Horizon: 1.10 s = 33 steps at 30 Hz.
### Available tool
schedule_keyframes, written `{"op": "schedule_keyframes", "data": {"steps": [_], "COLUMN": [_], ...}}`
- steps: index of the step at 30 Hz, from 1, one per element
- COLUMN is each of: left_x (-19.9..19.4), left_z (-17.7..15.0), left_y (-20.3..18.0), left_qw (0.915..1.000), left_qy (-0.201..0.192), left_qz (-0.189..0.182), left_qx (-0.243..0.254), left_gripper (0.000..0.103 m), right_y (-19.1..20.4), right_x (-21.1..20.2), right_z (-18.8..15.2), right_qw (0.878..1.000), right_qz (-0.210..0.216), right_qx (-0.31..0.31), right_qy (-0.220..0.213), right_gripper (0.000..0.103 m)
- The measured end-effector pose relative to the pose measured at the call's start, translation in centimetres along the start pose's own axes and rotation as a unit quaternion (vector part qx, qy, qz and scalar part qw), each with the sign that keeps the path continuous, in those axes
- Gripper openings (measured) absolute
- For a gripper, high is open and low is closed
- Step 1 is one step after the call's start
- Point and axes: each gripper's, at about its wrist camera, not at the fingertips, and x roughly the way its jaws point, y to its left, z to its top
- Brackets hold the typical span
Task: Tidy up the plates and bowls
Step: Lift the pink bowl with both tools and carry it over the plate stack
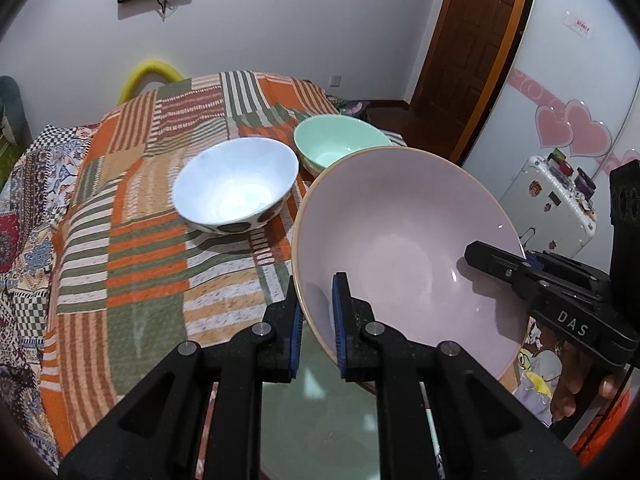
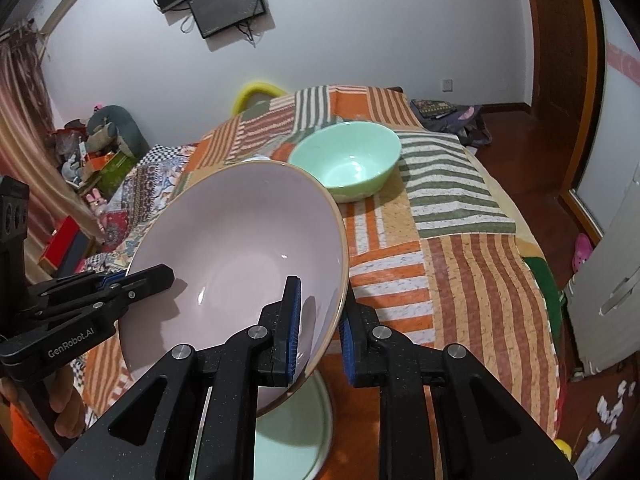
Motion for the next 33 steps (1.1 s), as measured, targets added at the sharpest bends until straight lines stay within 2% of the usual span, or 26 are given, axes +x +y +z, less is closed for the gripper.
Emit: {"op": "schedule_keyframes", "data": {"steps": [17, 26, 33], "left_x": [-9.0, -11.1, -10.9], "left_z": [-4.5, -7.8, -10.2], "left_y": [3.6, 7.4, 10.2], "left_qw": [0.9978, 0.9953, 0.9924], "left_qy": [-0.043, -0.033, -0.014], "left_qz": [0.040, 0.064, 0.084], "left_qx": [-0.031, -0.064, -0.088], "left_gripper": [0.013, 0.013, 0.013], "right_y": [6.8, 10.5, 12.9], "right_x": [-1.5, -0.1, 2.1], "right_z": [-2.2, -3.4, -4.7], "right_qw": [0.998, 0.995, 0.992], "right_qz": [0.038, 0.065, 0.083], "right_qx": [-0.052, -0.073, -0.083], "right_qy": [-0.007, 0.015, 0.042], "right_gripper": [0.018, 0.018, 0.018]}}
